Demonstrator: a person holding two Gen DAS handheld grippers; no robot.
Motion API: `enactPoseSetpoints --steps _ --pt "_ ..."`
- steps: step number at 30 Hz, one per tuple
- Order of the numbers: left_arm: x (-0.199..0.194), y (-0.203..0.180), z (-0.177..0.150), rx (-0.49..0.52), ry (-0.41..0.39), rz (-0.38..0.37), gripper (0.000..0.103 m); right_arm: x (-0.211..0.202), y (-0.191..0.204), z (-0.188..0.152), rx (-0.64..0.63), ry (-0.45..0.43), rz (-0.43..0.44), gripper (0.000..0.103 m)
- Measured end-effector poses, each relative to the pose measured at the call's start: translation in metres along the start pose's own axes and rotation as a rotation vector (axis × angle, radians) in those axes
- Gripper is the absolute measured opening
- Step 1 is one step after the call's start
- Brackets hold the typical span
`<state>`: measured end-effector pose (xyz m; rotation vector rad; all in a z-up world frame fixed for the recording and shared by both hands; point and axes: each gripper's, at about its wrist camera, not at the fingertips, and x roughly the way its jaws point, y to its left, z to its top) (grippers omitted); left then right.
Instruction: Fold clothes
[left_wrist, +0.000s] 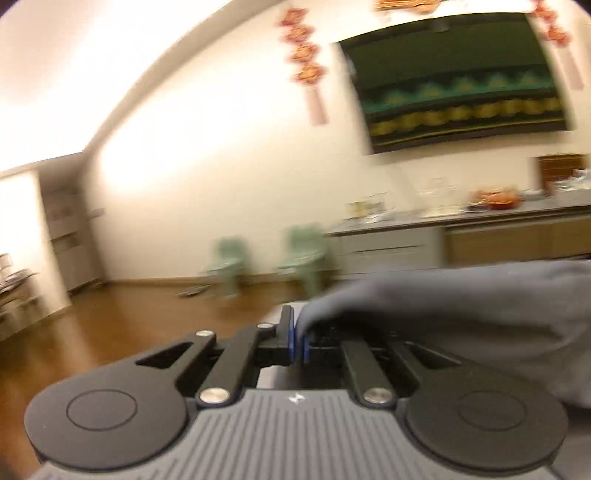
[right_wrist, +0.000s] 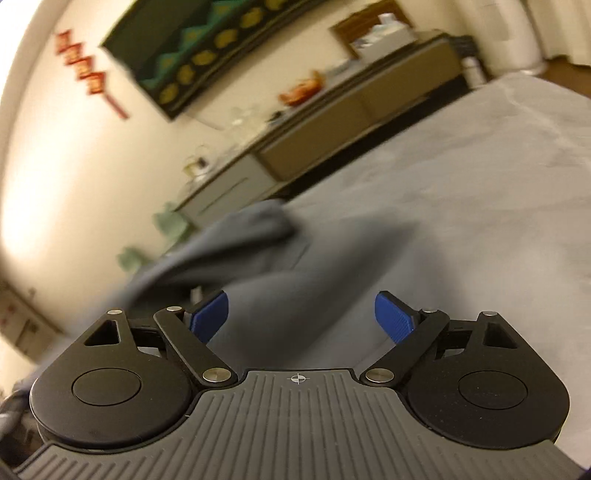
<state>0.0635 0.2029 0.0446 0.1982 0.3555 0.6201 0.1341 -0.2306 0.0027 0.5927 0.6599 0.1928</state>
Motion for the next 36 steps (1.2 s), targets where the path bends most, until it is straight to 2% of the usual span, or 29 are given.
enactPoseSetpoints --steps 3,6,9,11,12,13,15,16,17,18,19,20,23,24,26,27,28,29,30,31,32,33,34,36 --pt "0.015 0.014 -0.033 0.075 0.117 -0.057 0.008 0.012 0.018 -0.014 -0.145 0.095 -0.035 0.090" --pt "0.012 0.028 -0.045 0.112 0.135 -0.088 0.013 0.016 0.048 -0.040 -0.380 0.166 -0.049 0.091" --pt "0.020 0.034 -0.048 0.168 0.141 -0.067 0.018 0.002 0.074 -0.070 -0.582 0.225 0.043 0.095" --pt "0.036 0.031 -0.041 0.193 0.172 -0.056 0.017 -0.008 0.081 -0.087 -0.649 0.269 0.126 0.099" --pt "0.044 0.027 -0.045 0.197 0.198 -0.074 0.024 -0.011 0.083 -0.095 -0.677 0.285 0.141 0.099" --pt "0.051 0.024 -0.050 0.202 0.222 -0.091 0.037 -0.011 0.084 -0.102 -0.701 0.298 0.135 0.100" --pt "0.053 0.014 -0.063 0.250 0.229 -0.116 0.053 -0.003 0.083 -0.115 -0.745 0.342 0.086 0.099" --pt "0.054 0.008 -0.069 0.277 0.230 -0.126 0.052 0.004 0.083 -0.120 -0.769 0.358 0.048 0.094" --pt "0.055 -0.001 -0.073 0.336 0.216 -0.116 0.050 0.010 0.084 -0.126 -0.791 0.370 0.017 0.074" --pt "0.056 -0.008 -0.077 0.373 0.198 -0.095 0.025 0.016 0.085 -0.129 -0.801 0.380 -0.006 0.059" --pt "0.058 -0.010 -0.076 0.379 0.179 -0.068 0.004 0.022 0.085 -0.130 -0.800 0.383 -0.022 0.019" --pt "0.059 -0.011 -0.075 0.379 0.159 -0.042 0.003 0.023 0.088 -0.130 -0.809 0.359 -0.050 0.000" --pt "0.038 0.030 -0.047 0.148 0.057 0.012 0.002 0.009 0.098 -0.120 -0.847 0.197 -0.164 0.000" --pt "0.030 0.044 -0.037 0.067 0.023 0.021 0.003 -0.009 0.101 -0.108 -0.833 0.081 -0.211 0.000" --pt "0.011 0.059 -0.028 -0.009 -0.033 -0.003 0.003 -0.059 0.107 -0.082 -0.776 -0.183 -0.271 0.000" --pt "0.002 0.066 -0.024 -0.040 -0.058 -0.015 0.003 -0.083 0.106 -0.072 -0.729 -0.282 -0.266 0.000" --pt "0.001 0.063 -0.025 -0.019 -0.060 -0.018 0.003 -0.106 0.104 -0.064 -0.670 -0.349 -0.235 0.000" --pt "0.003 0.057 -0.028 0.010 -0.046 -0.010 0.003 -0.116 0.097 -0.063 -0.616 -0.347 -0.187 0.012" --pt "0.007 0.052 -0.033 0.040 -0.019 -0.010 0.003 -0.113 0.087 -0.067 -0.566 -0.281 -0.125 0.018" --pt "0.013 0.049 -0.034 0.059 0.004 -0.014 0.003 -0.111 0.077 -0.071 -0.516 -0.214 -0.064 0.047" --pt "0.018 0.047 -0.036 0.076 0.026 -0.019 0.003 -0.102 0.070 -0.081 -0.495 -0.130 -0.043 0.076" --pt "0.023 0.047 -0.037 0.080 0.033 -0.023 0.003 -0.087 0.064 -0.096 -0.503 -0.029 -0.063 0.079" --pt "0.028 0.047 -0.038 0.082 0.039 -0.027 0.004 -0.073 0.059 -0.110 -0.509 0.072 -0.082 0.076" --pt "0.025 0.051 -0.040 0.071 0.047 -0.041 0.004 -0.059 0.064 -0.134 -0.628 0.189 -0.087 0.081"
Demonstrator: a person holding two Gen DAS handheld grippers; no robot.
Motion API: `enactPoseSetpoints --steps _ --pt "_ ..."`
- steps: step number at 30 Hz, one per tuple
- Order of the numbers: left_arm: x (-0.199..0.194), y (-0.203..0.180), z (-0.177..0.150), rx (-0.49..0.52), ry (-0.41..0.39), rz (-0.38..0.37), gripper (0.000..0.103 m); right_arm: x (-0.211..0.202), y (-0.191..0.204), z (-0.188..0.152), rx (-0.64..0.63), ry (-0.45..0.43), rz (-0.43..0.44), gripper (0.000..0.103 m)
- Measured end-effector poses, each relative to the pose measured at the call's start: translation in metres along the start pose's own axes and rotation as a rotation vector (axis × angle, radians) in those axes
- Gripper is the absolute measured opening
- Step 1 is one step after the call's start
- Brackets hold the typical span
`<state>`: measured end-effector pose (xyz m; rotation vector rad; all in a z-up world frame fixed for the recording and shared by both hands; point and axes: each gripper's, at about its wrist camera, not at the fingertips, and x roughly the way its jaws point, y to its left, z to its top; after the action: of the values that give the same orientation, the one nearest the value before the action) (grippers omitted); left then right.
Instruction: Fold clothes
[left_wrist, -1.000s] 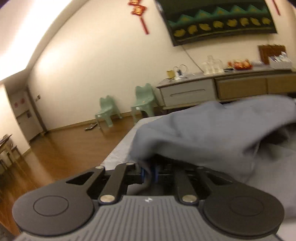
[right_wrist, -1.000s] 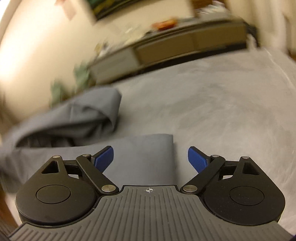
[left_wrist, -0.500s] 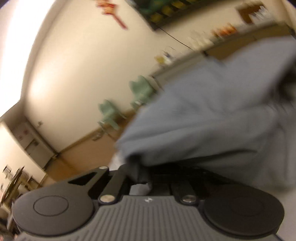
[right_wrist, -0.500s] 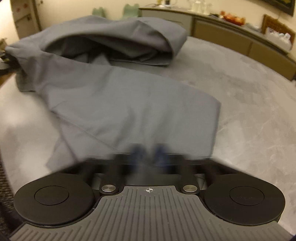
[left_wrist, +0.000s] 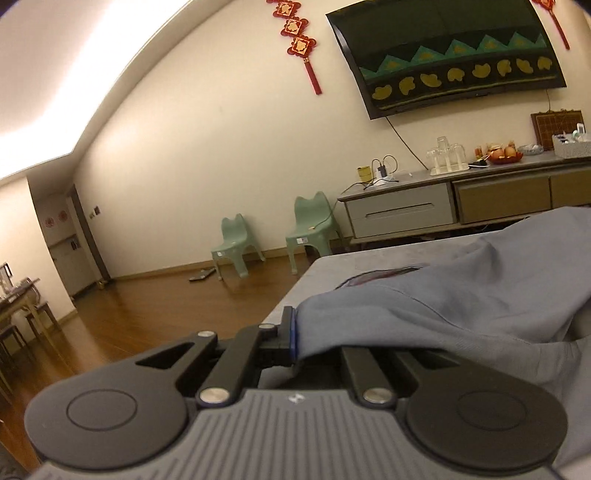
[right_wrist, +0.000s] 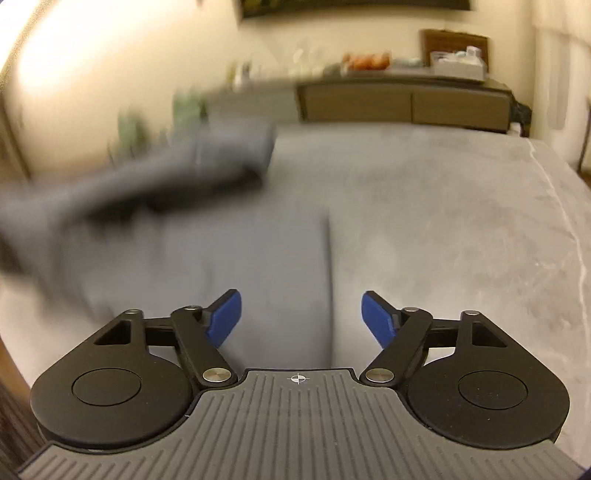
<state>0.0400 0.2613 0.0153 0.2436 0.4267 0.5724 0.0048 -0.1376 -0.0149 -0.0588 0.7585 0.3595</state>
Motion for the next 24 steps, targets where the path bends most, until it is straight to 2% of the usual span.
enactPoseSetpoints --steps 1,4,6,7,8,9,10,12,14,15,16,17,18,19,20,21,22,23,24 --pt "-0.001 0.002 -0.002 -0.005 0.005 -0.007 0.005 0.004 0.008 -0.004 -0.055 0.022 0.007 0.088" --pt "0.001 0.003 -0.010 -0.006 0.041 -0.025 0.005 0.012 0.018 -0.014 -0.143 0.050 0.016 0.097" --pt "0.005 -0.001 -0.011 0.001 0.070 -0.034 0.005 0.024 0.017 -0.018 -0.161 0.094 -0.006 0.096" --pt "0.009 -0.004 -0.012 0.006 0.083 -0.036 0.005 0.029 0.016 -0.016 -0.163 0.097 -0.031 0.092" --pt "0.009 -0.005 -0.015 0.011 0.088 -0.027 0.005 0.034 0.015 -0.015 -0.165 0.101 -0.055 0.081" --pt "0.010 -0.006 -0.018 0.014 0.093 -0.017 0.005 0.039 0.014 -0.013 -0.167 0.104 -0.079 0.061" --pt "0.010 -0.005 -0.016 0.005 0.083 0.000 0.004 0.034 0.012 -0.007 -0.155 0.062 -0.103 0.015" --pt "0.008 0.001 -0.011 -0.032 0.048 0.025 0.004 0.002 0.008 0.010 -0.106 -0.108 -0.147 0.004" --pt "-0.006 0.010 -0.007 -0.093 -0.024 0.009 0.004 -0.030 0.004 0.027 -0.055 -0.279 -0.191 0.000" --pt "-0.016 0.014 -0.005 -0.117 -0.069 -0.004 0.004 -0.060 0.004 0.033 -0.046 -0.413 -0.216 0.001" --pt "-0.025 0.014 -0.005 -0.115 -0.117 -0.012 0.004 -0.099 0.011 0.035 -0.081 -0.567 -0.258 0.001" --pt "-0.035 0.013 -0.005 -0.111 -0.164 -0.020 0.004 -0.125 0.021 0.036 -0.153 -0.665 -0.338 0.001" --pt "-0.039 0.008 -0.005 -0.084 -0.197 -0.029 0.003 -0.145 0.033 0.037 -0.236 -0.730 -0.439 0.001" --pt "-0.038 -0.002 -0.006 -0.022 -0.184 -0.071 0.003 -0.154 0.038 0.041 -0.306 -0.760 -0.532 0.001" --pt "-0.032 -0.020 -0.014 0.121 -0.120 -0.197 0.003 -0.150 0.036 0.046 -0.355 -0.740 -0.612 0.001" --pt "-0.027 -0.039 -0.022 0.261 -0.064 -0.306 0.003 -0.138 0.024 0.053 -0.382 -0.663 -0.658 0.001" --pt "-0.031 -0.055 -0.038 0.365 -0.096 -0.275 0.003 -0.119 0.007 0.059 -0.381 -0.521 -0.630 0.002" --pt "-0.039 -0.067 -0.052 0.470 -0.109 -0.290 0.003 -0.099 -0.014 0.059 -0.356 -0.349 -0.533 0.003" --pt "-0.049 -0.069 -0.062 0.517 -0.106 -0.391 0.003 -0.076 -0.035 0.053 -0.322 -0.168 -0.410 0.004"
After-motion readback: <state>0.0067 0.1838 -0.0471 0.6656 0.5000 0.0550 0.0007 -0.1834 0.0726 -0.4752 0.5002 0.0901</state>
